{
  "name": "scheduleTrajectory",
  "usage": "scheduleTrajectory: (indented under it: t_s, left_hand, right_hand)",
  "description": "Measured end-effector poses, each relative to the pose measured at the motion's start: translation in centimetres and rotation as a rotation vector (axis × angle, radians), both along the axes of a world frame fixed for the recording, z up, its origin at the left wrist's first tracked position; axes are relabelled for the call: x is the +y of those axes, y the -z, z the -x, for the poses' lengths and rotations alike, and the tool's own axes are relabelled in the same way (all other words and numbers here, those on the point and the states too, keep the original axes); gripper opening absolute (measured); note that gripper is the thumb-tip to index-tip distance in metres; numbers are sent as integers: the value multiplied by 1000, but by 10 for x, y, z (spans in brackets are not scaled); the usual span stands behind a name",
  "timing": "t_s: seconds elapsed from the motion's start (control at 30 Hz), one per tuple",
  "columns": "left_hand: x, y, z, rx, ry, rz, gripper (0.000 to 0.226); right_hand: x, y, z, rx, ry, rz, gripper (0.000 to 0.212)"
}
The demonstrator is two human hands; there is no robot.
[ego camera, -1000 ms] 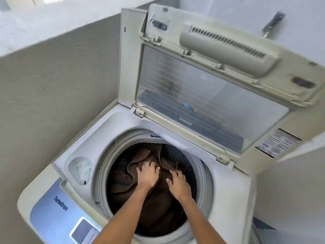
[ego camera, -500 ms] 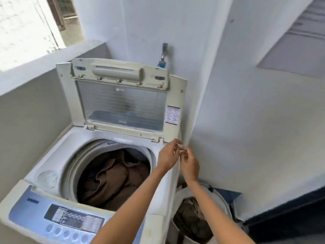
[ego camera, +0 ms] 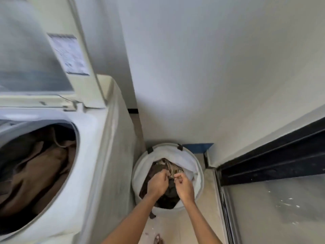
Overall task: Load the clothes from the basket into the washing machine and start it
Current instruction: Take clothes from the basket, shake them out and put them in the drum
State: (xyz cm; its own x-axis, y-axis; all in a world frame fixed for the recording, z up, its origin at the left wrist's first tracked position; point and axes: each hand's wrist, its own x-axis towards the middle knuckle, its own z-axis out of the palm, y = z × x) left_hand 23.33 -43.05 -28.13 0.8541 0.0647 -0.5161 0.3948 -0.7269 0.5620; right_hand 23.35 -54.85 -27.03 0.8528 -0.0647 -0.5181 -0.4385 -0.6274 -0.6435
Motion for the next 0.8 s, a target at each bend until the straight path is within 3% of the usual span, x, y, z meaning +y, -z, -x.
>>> scheduleTrajectory:
  t_s: [0.13,0.23,0.33,0.43,0.57,0.63,0.7,0.8]
  left_hand:
    - [6,107,2,160,-46,-73,23]
    - [13,169,-6,236,-100,-91,27]
    - [24,205,-15,248,-134,-105,31]
    - [30,216,-20,236,-165,-105,28]
    - [32,194,-20,166,-164,-58,36]
    - [30,171,-17,123,-93,27,61]
    - [27,140,-19,63,-12,132,84]
    - [20,83,-31,27,8,239,85]
  right_hand:
    - [-12,123,4,141,-59,136,25]
    - [-11,206,1,219,-280,301,38]
    - [-10,253,-13,216,-393,508,60]
    - [-15,273,-24,215,-394,546,47]
    - [-13,242,-35,310,-119,-1,35]
    - [-7,196,-41,187,-31,-174,30]
    - [-2,138,-49,49,47,-345,11]
    - [-3,50,-64,-101,77,-483,11]
